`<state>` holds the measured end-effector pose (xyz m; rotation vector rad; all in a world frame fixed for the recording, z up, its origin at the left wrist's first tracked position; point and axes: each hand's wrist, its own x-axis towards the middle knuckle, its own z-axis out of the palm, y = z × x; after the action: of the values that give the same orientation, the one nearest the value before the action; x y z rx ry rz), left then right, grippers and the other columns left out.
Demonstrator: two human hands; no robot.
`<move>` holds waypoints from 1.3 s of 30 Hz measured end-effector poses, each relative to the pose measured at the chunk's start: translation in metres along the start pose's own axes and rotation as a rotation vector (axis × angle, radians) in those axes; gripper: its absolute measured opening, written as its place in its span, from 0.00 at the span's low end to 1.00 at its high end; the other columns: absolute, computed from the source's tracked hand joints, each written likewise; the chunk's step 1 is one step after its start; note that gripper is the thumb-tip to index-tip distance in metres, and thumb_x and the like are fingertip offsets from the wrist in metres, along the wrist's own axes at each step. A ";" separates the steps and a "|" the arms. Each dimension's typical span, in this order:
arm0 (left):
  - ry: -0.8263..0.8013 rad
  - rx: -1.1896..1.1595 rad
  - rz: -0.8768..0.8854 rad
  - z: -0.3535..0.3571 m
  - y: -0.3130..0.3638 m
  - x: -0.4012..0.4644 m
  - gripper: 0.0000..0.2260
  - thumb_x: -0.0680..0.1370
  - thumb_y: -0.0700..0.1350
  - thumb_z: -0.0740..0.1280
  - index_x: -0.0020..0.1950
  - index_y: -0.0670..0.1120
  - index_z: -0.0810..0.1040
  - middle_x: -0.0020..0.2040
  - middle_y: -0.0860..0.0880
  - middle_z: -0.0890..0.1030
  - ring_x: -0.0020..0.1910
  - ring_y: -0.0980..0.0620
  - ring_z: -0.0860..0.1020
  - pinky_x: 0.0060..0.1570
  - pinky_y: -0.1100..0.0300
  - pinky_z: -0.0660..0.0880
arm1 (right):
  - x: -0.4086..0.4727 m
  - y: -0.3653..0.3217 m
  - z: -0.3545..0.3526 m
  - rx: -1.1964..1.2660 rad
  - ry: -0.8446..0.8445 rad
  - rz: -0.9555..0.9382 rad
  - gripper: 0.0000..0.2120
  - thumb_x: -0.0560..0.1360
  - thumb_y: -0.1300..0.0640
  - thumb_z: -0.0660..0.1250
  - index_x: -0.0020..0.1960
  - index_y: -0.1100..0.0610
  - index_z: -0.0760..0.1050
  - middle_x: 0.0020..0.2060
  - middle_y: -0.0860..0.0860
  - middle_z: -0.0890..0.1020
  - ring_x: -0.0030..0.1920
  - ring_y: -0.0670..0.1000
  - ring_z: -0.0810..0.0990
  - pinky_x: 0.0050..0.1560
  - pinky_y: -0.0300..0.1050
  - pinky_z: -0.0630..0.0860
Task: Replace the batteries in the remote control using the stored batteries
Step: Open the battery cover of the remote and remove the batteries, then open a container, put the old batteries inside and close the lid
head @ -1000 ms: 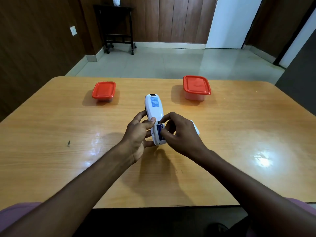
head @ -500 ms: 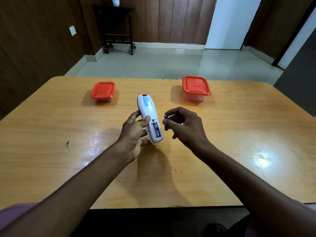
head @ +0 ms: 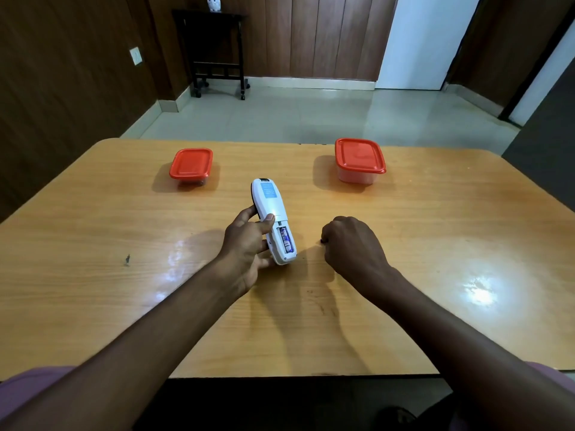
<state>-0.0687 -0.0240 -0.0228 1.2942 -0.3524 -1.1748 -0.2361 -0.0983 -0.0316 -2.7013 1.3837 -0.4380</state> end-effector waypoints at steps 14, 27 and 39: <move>-0.080 -0.032 0.037 0.006 -0.002 -0.010 0.19 0.79 0.37 0.68 0.69 0.50 0.74 0.58 0.39 0.83 0.53 0.37 0.83 0.48 0.33 0.80 | -0.011 -0.029 -0.001 0.549 0.110 0.111 0.11 0.66 0.53 0.76 0.47 0.54 0.81 0.31 0.45 0.83 0.32 0.43 0.81 0.35 0.41 0.79; 0.055 0.209 0.070 -0.002 -0.008 0.000 0.15 0.75 0.42 0.75 0.62 0.47 0.81 0.49 0.45 0.87 0.41 0.50 0.86 0.33 0.60 0.80 | -0.008 -0.016 -0.008 0.209 -0.004 0.171 0.07 0.67 0.58 0.70 0.44 0.58 0.78 0.37 0.53 0.84 0.44 0.57 0.81 0.40 0.48 0.77; 0.164 0.544 0.102 -0.011 -0.008 0.011 0.13 0.71 0.46 0.79 0.50 0.41 0.85 0.41 0.44 0.87 0.37 0.49 0.87 0.36 0.58 0.83 | -0.001 -0.006 -0.001 -0.052 -0.032 0.115 0.09 0.76 0.60 0.64 0.36 0.58 0.72 0.40 0.60 0.82 0.35 0.58 0.69 0.34 0.45 0.64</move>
<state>-0.0587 -0.0256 -0.0377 1.8066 -0.6377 -0.9059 -0.2325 -0.0935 -0.0299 -2.6386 1.5524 -0.3536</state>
